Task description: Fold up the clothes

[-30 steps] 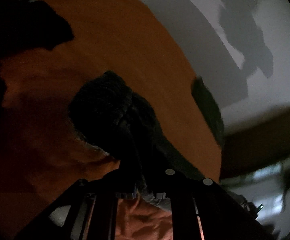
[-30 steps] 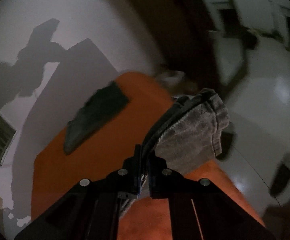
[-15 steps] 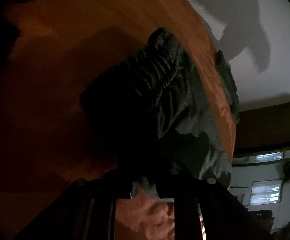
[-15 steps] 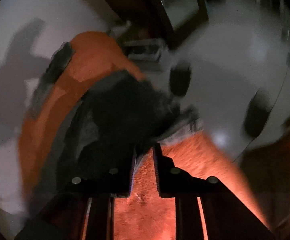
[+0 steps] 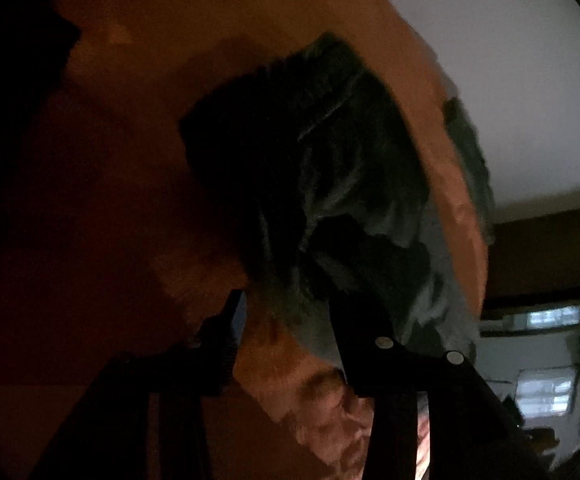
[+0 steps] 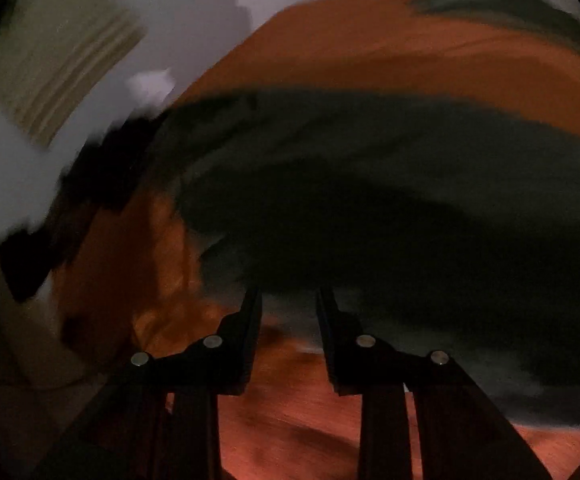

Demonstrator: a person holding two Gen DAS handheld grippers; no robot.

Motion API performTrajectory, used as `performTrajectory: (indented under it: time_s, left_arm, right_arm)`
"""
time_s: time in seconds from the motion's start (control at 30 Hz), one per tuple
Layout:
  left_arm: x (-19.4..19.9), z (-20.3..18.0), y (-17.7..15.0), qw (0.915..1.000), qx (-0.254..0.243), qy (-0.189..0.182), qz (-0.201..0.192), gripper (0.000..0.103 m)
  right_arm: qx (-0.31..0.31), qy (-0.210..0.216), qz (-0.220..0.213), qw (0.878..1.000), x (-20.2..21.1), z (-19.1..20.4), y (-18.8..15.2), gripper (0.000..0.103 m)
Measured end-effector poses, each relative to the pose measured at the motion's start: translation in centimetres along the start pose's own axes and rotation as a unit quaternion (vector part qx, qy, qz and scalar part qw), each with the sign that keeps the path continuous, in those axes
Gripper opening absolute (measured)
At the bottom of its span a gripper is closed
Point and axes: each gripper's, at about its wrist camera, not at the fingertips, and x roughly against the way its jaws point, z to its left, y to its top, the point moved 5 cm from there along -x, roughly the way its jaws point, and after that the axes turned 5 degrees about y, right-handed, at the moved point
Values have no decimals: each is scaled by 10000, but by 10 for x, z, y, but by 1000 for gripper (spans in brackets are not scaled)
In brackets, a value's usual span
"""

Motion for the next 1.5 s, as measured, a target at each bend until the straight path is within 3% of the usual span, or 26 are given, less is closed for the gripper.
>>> performTrajectory:
  time_s: [0.07, 0.13, 0.3, 0.4, 0.43, 0.47, 0.57, 0.67, 0.77, 0.83, 0.9, 0.93, 1.03, 1.07, 1.13, 1.17, 1.27, 1.4, 1.5]
  left_arm:
    - [-9, 3, 4, 9998, 200, -12, 7, 45]
    - [-17, 2, 9, 9994, 340, 60, 4, 45]
    - [-18, -8, 13, 9992, 312, 197, -168, 44]
    - [-18, -9, 15, 9989, 294, 272, -223, 40]
    - [-16, -9, 17, 9987, 311, 297, -270, 32]
    - [-13, -9, 19, 9985, 335, 282, -342, 20]
    - [4, -15, 24, 9974, 487, 81, -529, 13]
    - [16, -21, 26, 9979, 223, 93, -605, 13]
    - [-5, 2, 21, 9990, -28, 222, -389, 15]
    - [-11, 24, 17, 9986, 355, -309, -225, 18]
    - [1, 35, 15, 9948, 677, -744, -183, 22]
    - [14, 39, 15, 9949, 653, -711, -289, 22]
    - [46, 43, 18, 9963, 425, -466, -576, 36]
    - [52, 43, 21, 9965, 370, -428, -622, 41]
    - [58, 43, 28, 9967, 331, -370, -637, 52]
    - [58, 41, 31, 9970, 331, -343, -616, 55]
    - [46, 36, 41, 9984, 319, -269, -370, 56]
    - [20, 24, 51, 9978, 200, 558, -299, 55]
    - [20, 18, 50, 9952, 479, 656, -540, 34]
  right_arm:
    - [236, 454, 465, 9976, -52, 27, 0, 27]
    - [3, 705, 692, 9951, -77, 38, -10, 27]
    - [-1374, 1022, 490, 9840, -97, 19, -16, 39]
    - [-1217, 1114, 390, 9855, -101, 25, -8, 37]
    - [-1092, 1093, 338, 9874, -100, 27, -6, 12]
    - [-947, 1012, 256, 9900, -95, 30, -4, 7]
    - [-594, 797, -34, 9950, -65, 35, 3, 6]
    - [-312, 651, -336, 9968, -26, 40, 10, 0]
    - [-890, 154, 96, 9959, -42, -3, -11, 0]
    - [-1612, 278, 336, 9860, -53, -32, -31, 0]
    - [-1822, 622, 119, 9812, -42, -35, -35, 0]
    - [-1671, 747, 31, 9831, -36, -29, -32, 1]
    - [-997, 828, -20, 9916, -24, -7, -26, 6]
    - [-908, 864, 8, 9921, -24, -4, -24, 11]
    - [-864, 998, 88, 9912, -25, -1, -21, 30]
    - [-875, 1073, 105, 9903, -29, 0, -20, 31]
    - [-798, 1154, 144, 9900, -48, 11, -14, 31]
    - [-693, 1196, 172, 9903, -46, 9, -4, 31]
    - [-662, 1152, 169, 9910, -44, 10, -3, 31]
